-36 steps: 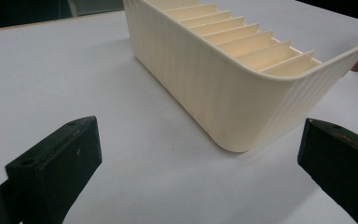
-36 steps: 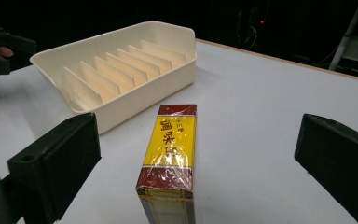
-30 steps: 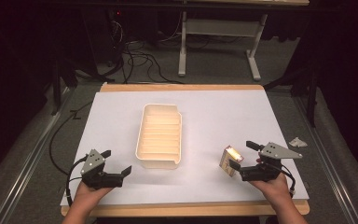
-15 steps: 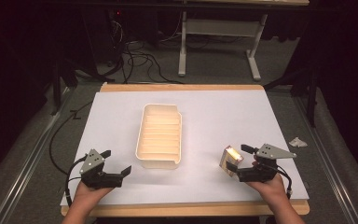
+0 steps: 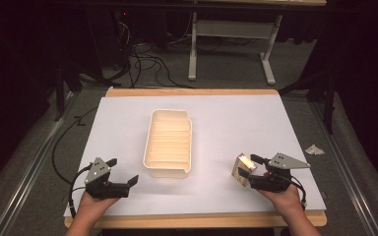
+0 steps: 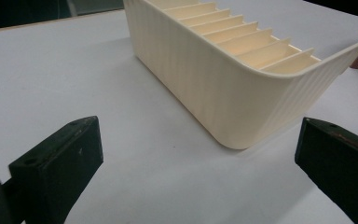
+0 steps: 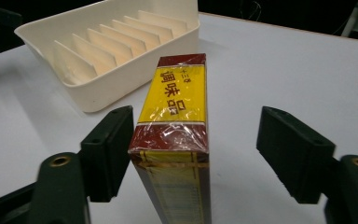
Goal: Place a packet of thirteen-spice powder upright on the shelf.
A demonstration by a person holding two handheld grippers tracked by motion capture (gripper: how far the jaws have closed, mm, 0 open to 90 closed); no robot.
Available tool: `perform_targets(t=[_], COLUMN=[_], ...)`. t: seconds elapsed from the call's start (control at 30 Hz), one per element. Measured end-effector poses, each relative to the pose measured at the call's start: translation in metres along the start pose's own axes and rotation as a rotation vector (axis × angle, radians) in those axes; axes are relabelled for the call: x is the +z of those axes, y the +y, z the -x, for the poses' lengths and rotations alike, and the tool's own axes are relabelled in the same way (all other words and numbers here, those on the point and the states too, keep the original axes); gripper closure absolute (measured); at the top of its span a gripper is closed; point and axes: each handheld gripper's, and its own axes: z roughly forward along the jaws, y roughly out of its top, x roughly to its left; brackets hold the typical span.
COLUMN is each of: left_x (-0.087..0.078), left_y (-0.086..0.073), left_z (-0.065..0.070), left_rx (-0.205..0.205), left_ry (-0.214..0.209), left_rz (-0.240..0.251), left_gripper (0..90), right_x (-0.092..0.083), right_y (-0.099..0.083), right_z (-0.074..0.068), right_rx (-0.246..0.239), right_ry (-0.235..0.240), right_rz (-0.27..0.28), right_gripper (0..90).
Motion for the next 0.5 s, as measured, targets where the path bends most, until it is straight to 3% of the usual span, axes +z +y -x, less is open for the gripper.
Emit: perform_targets(t=[0.23, 0.5], left_x=[0.0002, 0.0005], left_y=[-0.0009, -0.0015], left_z=[-0.0001, 0.0002], left_rx=[0.004, -0.001], left_ry=[-0.001, -0.004], left_rz=[-0.006, -0.009], left_gripper=[2.3, 2.8], right_x=[-0.0013, -0.0035], right_y=[0.0001, 0.0023], right_z=[-0.002, -0.0027], right_rx=[-0.01, -0.032], right_ry=[-0.005, -0.021], right_rz=[-0.004, -0.01], right_gripper=[51.5, 66.8])
